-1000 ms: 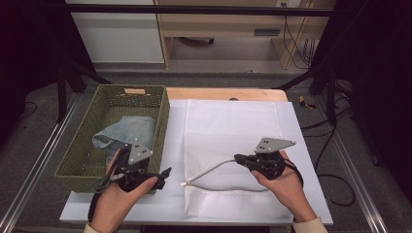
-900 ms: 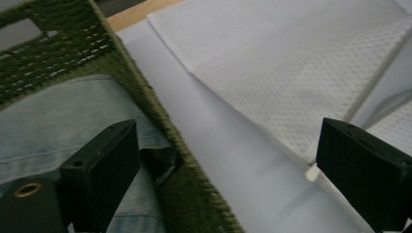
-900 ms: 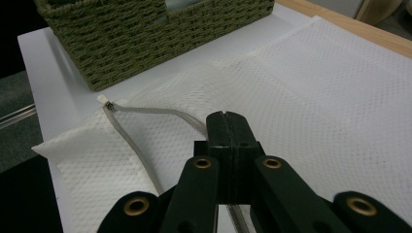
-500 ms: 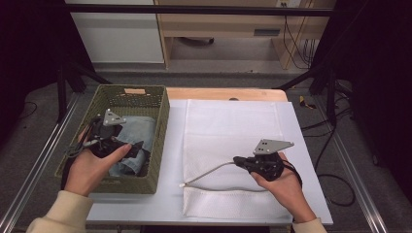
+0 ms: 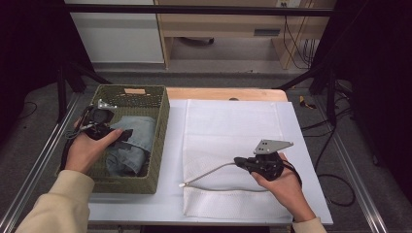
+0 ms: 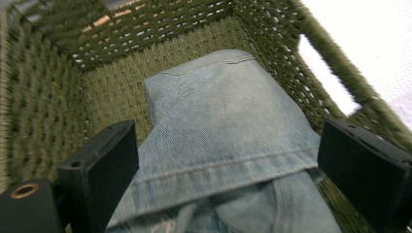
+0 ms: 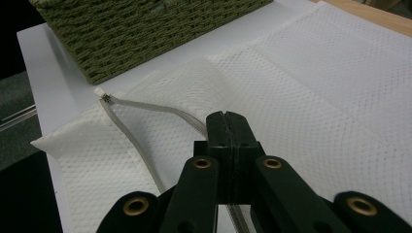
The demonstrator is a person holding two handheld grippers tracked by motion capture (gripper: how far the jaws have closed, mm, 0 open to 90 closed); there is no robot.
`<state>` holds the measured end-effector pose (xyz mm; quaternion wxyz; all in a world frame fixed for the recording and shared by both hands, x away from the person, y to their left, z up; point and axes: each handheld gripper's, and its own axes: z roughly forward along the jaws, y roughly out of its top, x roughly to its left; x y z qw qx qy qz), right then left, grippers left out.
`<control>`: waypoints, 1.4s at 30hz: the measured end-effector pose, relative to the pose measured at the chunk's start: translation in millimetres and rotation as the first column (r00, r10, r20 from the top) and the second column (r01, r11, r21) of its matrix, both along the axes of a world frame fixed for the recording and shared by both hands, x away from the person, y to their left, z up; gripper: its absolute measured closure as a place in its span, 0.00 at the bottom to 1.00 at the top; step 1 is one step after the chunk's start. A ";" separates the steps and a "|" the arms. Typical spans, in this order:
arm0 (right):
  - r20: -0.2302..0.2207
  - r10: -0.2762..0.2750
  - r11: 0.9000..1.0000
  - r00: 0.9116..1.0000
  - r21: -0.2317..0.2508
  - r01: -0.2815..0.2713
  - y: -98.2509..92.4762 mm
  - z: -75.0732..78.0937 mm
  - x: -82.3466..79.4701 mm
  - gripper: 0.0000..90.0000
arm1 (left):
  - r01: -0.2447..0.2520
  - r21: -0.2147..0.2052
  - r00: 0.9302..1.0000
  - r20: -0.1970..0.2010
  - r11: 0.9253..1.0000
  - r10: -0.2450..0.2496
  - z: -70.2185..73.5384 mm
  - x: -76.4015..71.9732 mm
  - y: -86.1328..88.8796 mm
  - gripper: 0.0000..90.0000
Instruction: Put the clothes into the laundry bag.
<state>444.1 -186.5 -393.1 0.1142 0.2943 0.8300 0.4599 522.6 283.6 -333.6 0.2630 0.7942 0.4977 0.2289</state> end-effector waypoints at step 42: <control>-0.011 0.010 1.000 1.000 -0.011 -0.010 3.8 -3.2 0.8 1.00 | 0.083 -0.078 0.987 -0.129 0.993 -0.093 -73.8 28.7 -11.6 0.04</control>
